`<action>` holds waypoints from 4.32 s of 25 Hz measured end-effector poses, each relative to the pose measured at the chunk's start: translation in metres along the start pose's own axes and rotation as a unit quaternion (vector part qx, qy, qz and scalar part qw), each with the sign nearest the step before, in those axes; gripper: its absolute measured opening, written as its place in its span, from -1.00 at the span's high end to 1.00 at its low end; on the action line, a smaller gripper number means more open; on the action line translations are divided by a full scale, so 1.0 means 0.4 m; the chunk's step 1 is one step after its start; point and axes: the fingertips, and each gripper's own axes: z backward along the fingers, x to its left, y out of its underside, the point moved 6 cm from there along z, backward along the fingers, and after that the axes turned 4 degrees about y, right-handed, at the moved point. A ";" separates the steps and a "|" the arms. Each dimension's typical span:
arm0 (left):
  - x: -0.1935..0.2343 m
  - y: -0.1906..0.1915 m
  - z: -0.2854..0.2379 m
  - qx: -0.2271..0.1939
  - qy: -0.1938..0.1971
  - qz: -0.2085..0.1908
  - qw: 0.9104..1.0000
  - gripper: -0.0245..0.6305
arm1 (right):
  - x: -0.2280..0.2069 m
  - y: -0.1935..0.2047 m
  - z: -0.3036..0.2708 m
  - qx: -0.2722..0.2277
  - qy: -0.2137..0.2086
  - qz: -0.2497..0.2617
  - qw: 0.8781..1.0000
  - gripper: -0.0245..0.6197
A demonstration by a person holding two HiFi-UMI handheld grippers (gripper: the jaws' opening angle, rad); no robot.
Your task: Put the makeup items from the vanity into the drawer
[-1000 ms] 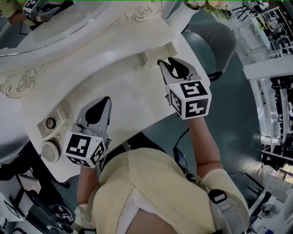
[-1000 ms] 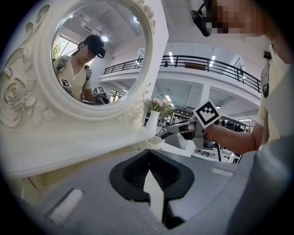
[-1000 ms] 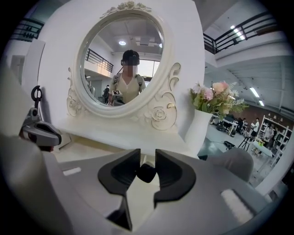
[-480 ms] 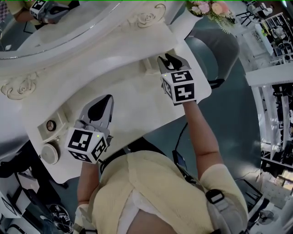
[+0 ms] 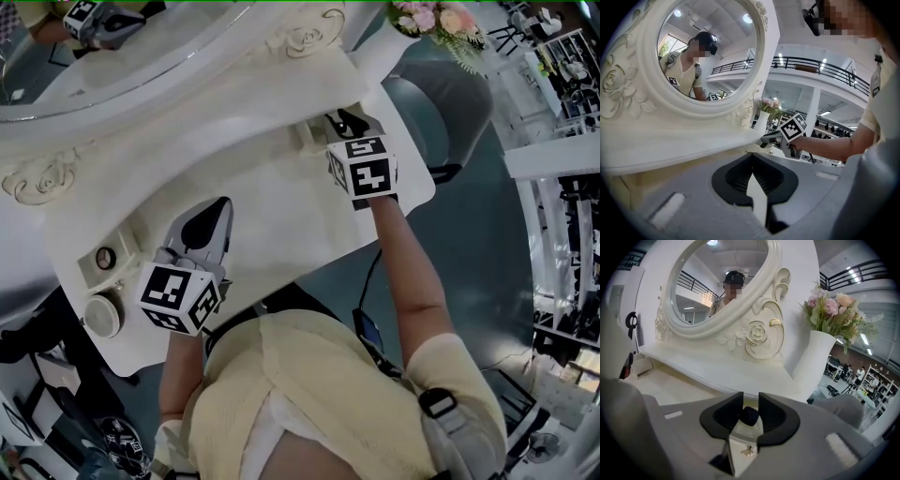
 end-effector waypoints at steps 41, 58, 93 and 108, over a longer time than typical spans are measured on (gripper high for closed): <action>-0.014 0.026 0.042 0.008 0.013 -0.005 1.000 0.93 | -0.018 0.006 0.097 -0.036 0.060 -0.034 0.997 0.43; -0.019 0.025 0.087 0.007 0.036 -0.009 0.999 0.93 | 0.054 0.050 0.230 -0.042 0.065 -0.074 0.994 0.44; -0.009 0.059 0.160 0.007 0.030 0.007 1.000 0.93 | 0.226 0.145 0.362 -0.025 -0.001 -0.160 0.987 0.81; 0.005 0.064 0.171 0.007 0.016 0.010 1.000 0.93 | 0.232 0.160 0.370 -0.020 -0.017 -0.159 0.987 0.92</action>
